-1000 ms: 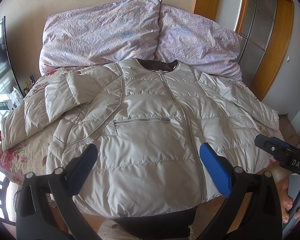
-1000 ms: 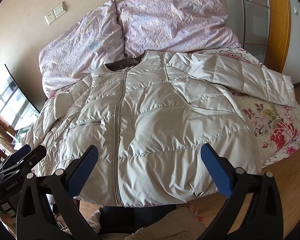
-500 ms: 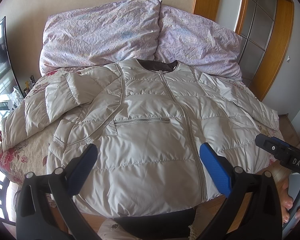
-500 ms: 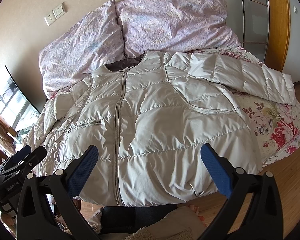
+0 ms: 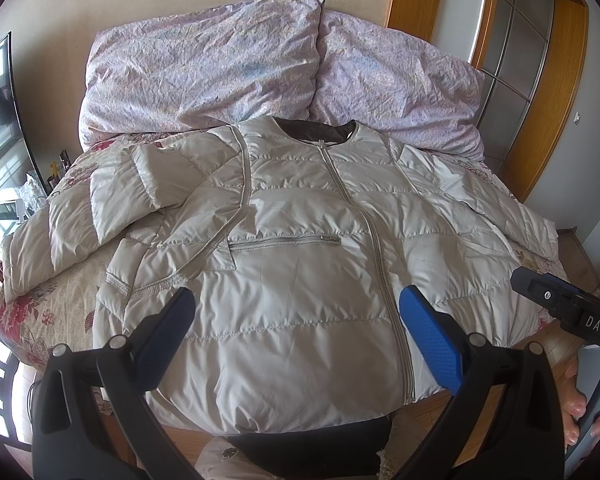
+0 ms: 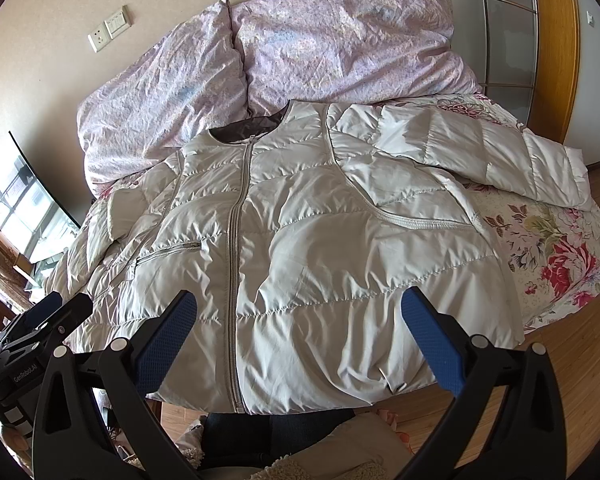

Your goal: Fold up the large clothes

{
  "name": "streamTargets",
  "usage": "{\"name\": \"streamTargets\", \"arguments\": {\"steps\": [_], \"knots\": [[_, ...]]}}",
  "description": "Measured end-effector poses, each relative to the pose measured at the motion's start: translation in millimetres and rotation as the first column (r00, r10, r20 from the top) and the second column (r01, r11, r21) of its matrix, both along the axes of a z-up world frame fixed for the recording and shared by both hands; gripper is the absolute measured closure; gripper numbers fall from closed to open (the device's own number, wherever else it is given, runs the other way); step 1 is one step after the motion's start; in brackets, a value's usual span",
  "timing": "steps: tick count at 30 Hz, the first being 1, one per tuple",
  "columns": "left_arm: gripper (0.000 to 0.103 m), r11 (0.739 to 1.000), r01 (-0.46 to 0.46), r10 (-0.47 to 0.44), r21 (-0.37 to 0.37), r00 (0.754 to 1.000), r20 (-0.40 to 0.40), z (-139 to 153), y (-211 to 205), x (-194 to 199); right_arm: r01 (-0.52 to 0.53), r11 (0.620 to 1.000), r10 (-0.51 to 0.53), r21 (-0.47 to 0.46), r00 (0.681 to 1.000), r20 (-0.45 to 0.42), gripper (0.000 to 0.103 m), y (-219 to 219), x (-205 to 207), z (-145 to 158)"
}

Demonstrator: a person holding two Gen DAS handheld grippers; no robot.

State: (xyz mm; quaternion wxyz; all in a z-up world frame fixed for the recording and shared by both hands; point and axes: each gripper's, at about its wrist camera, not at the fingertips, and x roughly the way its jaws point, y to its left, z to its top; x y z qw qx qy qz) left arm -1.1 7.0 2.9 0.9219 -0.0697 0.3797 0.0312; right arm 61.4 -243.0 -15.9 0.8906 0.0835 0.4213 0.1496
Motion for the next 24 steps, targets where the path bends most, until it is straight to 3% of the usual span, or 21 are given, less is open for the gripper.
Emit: {"name": "streamTargets", "arguments": {"steps": [12,16,20,24], "knots": [[0.002,1.0,-0.01,0.01,-0.003,1.0,-0.002,7,7,4,0.011,1.0,-0.011,0.001,1.0,-0.013,0.001,0,12,-5],[0.002,1.0,-0.017,0.017,0.004,1.0,-0.015,-3,10,19,0.025,1.0,-0.025,0.0,0.999,-0.033,0.001,1,19,-14],[0.002,0.999,-0.034,0.034,0.016,0.999,-0.021,-7,14,35,0.06,0.998,-0.06,-0.002,0.997,-0.052,0.001,-5,37,-23],[0.002,0.998,-0.052,0.053,0.022,0.998,-0.038,-12,22,56,0.138,0.989,-0.136,0.054,0.99,-0.04,0.001,-32,61,-29]]}}
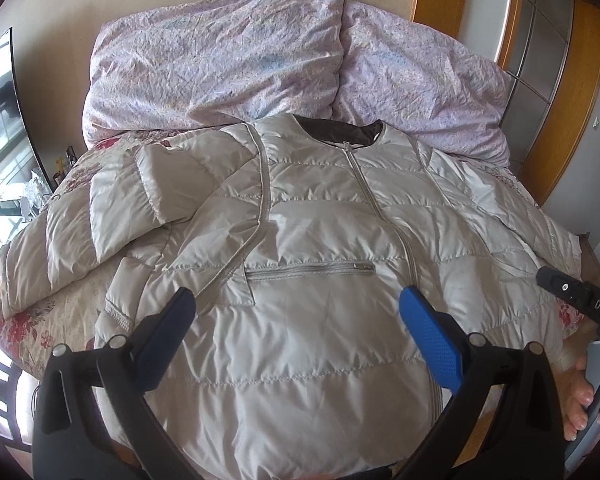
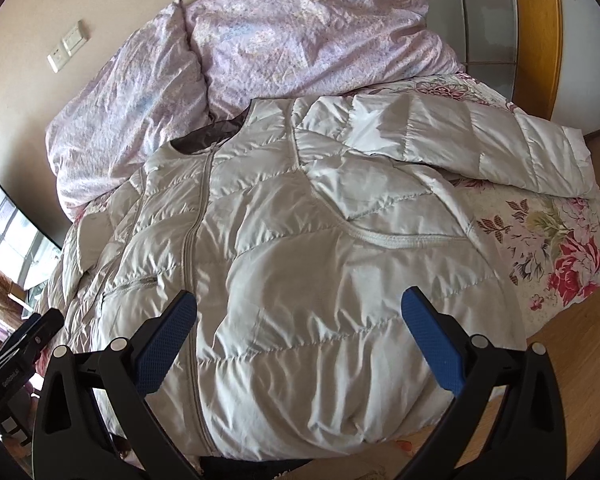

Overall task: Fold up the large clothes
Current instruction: 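Reach the right gripper to the jacket sleeve cuff and close on it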

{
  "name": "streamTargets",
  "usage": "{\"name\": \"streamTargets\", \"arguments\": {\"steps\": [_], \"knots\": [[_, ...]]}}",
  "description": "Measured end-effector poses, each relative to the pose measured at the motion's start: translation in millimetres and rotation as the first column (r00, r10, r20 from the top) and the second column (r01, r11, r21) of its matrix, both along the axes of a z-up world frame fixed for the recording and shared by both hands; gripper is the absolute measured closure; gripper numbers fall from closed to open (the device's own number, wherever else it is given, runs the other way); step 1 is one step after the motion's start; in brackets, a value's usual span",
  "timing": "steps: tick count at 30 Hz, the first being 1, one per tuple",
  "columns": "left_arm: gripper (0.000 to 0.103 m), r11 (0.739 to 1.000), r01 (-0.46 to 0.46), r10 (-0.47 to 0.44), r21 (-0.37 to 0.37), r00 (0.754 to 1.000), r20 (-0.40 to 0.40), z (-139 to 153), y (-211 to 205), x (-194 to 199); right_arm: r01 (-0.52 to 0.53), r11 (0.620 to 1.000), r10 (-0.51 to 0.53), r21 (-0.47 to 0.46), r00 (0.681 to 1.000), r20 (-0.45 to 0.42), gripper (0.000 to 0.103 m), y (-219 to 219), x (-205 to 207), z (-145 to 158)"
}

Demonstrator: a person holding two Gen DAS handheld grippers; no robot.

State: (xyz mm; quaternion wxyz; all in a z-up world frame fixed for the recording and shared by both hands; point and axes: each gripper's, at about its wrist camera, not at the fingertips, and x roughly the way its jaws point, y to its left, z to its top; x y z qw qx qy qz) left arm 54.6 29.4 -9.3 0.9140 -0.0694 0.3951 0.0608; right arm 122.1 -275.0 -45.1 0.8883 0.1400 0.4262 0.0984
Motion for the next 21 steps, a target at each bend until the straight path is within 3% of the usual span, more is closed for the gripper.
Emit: {"name": "streamTargets", "arguments": {"steps": [3,6,10,14,18,21], "knots": [[0.002,1.0,-0.007,0.007,-0.012,1.0,-0.019,-6,9,17,0.12,0.992,-0.122,0.045,0.991,0.058,0.001,-37,18,-2],[0.002,0.999,-0.009,0.007,-0.036,0.999,-0.051,-14,20,35,0.269,0.962,-0.272,0.045,0.959,0.079,0.001,-79,36,-7],[0.002,0.994,0.011,-0.02,-0.113,0.997,-0.078,-26,33,52,0.43,0.893,-0.432,0.129,0.902,-0.015,0.001,-148,62,-27],[0.002,0.987,0.032,-0.043,-0.156,0.997,-0.066,-32,41,61,0.565,0.771,-0.528,0.294,0.825,-0.199,0.025,-214,73,-62],[0.002,0.979,0.065,-0.076,-0.195,0.996,-0.052,-36,42,68,0.66,0.642,-0.589,0.39,0.75,-0.299,0.03,-253,71,-92],[0.002,0.977,0.056,-0.066,-0.205,0.997,-0.041,-38,42,72,0.697,0.584,-0.618,0.416,0.714,-0.328,0.033,-266,70,-107]]}}
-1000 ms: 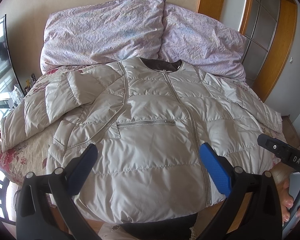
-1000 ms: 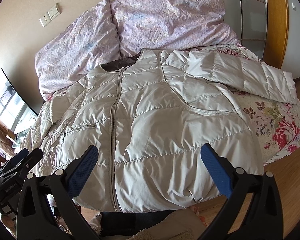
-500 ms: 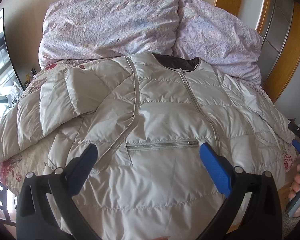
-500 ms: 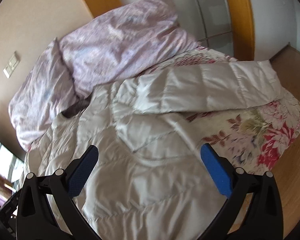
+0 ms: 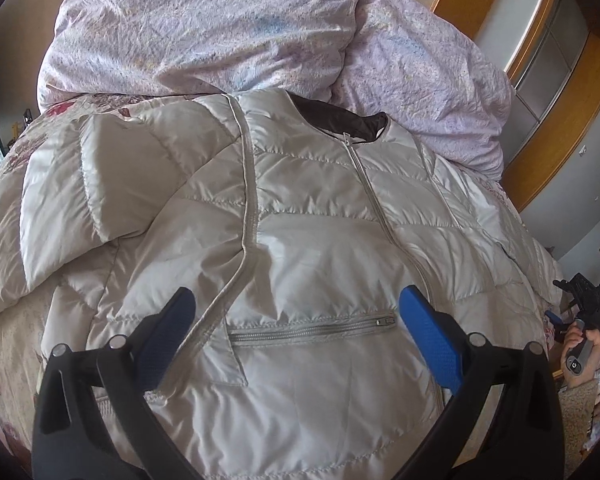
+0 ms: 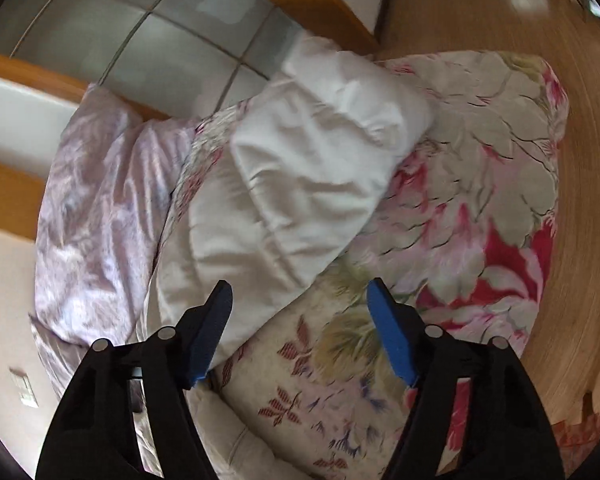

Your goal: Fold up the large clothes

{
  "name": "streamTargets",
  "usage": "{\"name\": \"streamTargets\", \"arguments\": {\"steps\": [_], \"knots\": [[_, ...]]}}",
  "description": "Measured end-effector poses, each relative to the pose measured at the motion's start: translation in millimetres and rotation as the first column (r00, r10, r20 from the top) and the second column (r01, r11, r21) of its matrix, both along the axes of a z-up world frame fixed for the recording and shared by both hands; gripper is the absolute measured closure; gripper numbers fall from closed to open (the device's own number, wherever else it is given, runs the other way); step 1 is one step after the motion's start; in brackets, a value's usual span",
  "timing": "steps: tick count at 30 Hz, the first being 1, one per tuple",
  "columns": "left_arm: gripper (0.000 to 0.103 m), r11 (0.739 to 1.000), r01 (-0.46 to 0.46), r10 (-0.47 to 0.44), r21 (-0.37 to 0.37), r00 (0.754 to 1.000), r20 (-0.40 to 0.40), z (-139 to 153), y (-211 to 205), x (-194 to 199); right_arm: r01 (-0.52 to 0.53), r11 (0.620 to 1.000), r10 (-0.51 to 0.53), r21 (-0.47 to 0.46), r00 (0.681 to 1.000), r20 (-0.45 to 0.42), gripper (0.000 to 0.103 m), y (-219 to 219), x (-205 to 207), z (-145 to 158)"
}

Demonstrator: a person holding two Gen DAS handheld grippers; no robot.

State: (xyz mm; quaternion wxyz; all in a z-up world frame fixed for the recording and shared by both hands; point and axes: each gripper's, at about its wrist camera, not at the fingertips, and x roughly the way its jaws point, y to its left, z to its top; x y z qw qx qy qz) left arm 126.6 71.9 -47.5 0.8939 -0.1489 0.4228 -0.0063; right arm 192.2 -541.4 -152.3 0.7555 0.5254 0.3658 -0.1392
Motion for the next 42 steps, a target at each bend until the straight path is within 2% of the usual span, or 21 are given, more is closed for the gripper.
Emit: {"name": "streamTargets", "arguments": {"steps": [3,9,12,14,17,19,22,27,32,37,39,42], "knots": [[0.002,1.0,-0.002,0.003,-0.023,1.0,0.019,0,1,2,0.035,0.999,-0.035,0.003,0.999,0.038,0.036,-11,3,-6],[0.002,1.0,-0.021,0.023,-0.023,0.995,0.097,3,4,-2,0.104,0.994,-0.107,0.029,0.988,0.109,0.05,-33,14,-20],[0.002,0.999,-0.028,0.03,-0.026,0.994,0.104,3,7,-1,0.126,0.991,-0.13,0.045,0.984,0.118,0.061,-39,13,-24],[0.002,0.999,-0.031,0.034,-0.028,0.993,0.109,2,9,-1,0.13,0.991,-0.132,0.025,0.986,0.104,0.073,-41,12,-25],[0.002,0.999,-0.04,0.043,-0.028,0.992,0.123,1,12,-2,0.123,0.992,-0.12,-0.029,0.99,0.066,0.085,-41,11,-21],[0.002,0.999,-0.046,0.049,-0.029,0.991,0.124,0,16,-3,0.113,0.991,-0.109,-0.075,0.992,0.061,0.091,-39,13,-13],[0.002,0.998,-0.056,0.061,-0.037,0.988,0.145,-1,23,-6,0.095,0.975,-0.081,-0.2,0.994,0.075,0.094,-30,19,12],[0.002,0.995,-0.09,0.096,-0.045,0.981,0.171,-1,35,-12,0.038,0.913,0.003,-0.406,0.995,0.101,0.096,-3,37,63],[0.002,0.992,-0.106,0.115,-0.066,0.981,0.153,-5,45,-15,-0.043,0.847,0.132,-0.53,0.983,0.13,0.096,41,58,105],[0.002,0.988,-0.117,0.131,-0.099,0.98,0.152,-7,56,-20,-0.15,0.763,0.322,-0.629,0.931,0.169,0.096,106,74,147],[0.002,0.985,-0.134,0.149,-0.105,0.976,0.16,-6,60,-23,-0.206,0.726,0.417,-0.656,0.89,0.183,0.096,141,79,162],[0.002,0.981,-0.139,0.162,-0.135,0.97,0.183,-1,67,-29,-0.297,0.7,0.545,-0.65,0.811,0.215,0.096,191,80,176]]}}
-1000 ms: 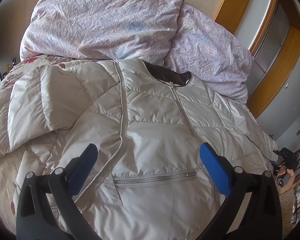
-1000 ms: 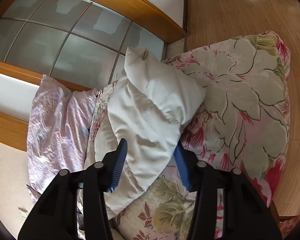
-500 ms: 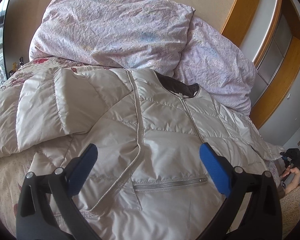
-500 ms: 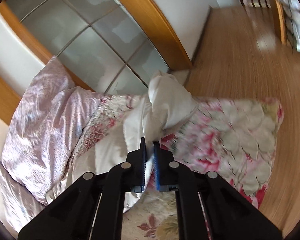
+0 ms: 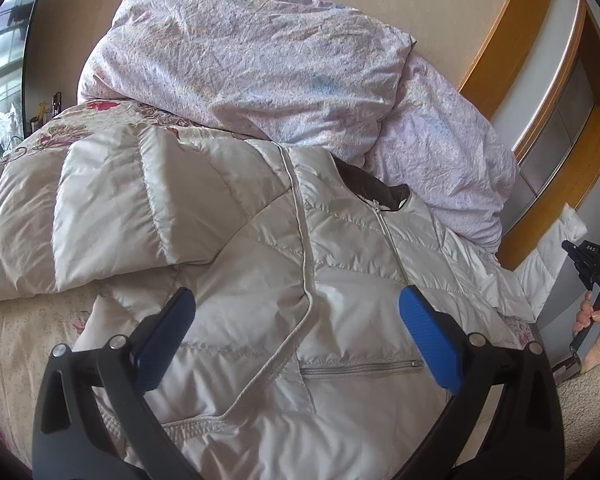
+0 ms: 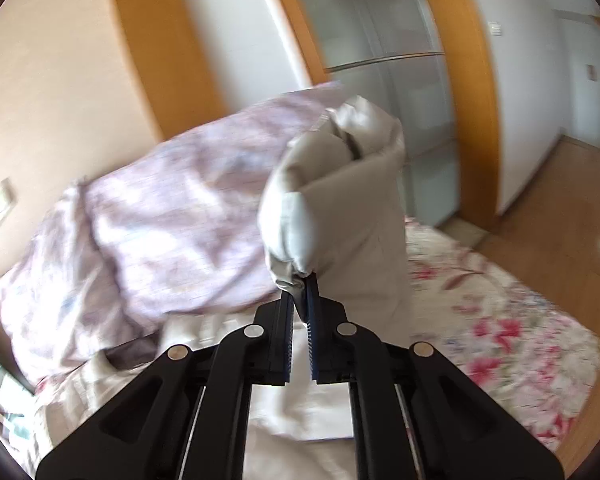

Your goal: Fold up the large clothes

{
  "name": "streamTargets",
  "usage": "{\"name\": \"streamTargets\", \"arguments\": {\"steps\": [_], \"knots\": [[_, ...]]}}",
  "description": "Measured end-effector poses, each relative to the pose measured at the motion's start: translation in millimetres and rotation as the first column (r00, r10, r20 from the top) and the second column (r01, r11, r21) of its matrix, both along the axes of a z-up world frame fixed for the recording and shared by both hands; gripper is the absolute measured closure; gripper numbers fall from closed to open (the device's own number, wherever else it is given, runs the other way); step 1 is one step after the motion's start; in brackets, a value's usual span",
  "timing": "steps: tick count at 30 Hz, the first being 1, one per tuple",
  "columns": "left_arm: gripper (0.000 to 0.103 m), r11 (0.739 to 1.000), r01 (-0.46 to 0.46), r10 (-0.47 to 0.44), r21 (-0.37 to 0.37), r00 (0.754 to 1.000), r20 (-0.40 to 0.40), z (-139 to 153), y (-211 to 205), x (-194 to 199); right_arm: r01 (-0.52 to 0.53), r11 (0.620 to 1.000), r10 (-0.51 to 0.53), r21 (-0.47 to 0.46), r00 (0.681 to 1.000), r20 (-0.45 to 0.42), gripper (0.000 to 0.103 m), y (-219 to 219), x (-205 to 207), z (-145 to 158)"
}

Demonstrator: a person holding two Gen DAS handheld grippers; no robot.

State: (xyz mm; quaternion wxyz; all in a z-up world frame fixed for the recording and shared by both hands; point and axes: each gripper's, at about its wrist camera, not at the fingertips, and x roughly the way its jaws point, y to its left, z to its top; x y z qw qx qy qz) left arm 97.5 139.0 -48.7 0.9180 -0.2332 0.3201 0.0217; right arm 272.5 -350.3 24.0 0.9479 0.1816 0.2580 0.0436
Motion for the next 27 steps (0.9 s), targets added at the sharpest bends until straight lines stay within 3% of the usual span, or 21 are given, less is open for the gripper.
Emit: {"name": "streamTargets", "arguments": {"steps": [4,7,12,22,27], "knots": [[0.002,0.999,-0.042,0.043,-0.011,0.999,0.034,6,11,-8,-0.198,0.98,0.199,-0.032,0.98,0.026,0.096,72,-2,8],[0.002,0.996,-0.084,0.084,0.021,0.996,0.011,8,16,-11,-0.348,0.936,0.348,-0.044,0.937,-0.002,0.097,122,-3,2],[0.002,0.993,-0.11,0.11,0.041,0.994,-0.004,5,23,-15,-0.484,0.875,0.482,-0.008,0.873,-0.077,0.097,173,2,-19],[0.002,0.99,-0.123,0.123,0.061,0.992,0.0,5,29,-18,-0.6,0.786,0.539,-0.148,0.783,-0.31,0.096,281,-12,-98],[0.002,0.991,-0.113,0.114,0.066,0.993,-0.008,2,29,-19,-0.637,0.668,0.47,-0.384,0.761,-0.447,0.09,313,-24,-137]]}}
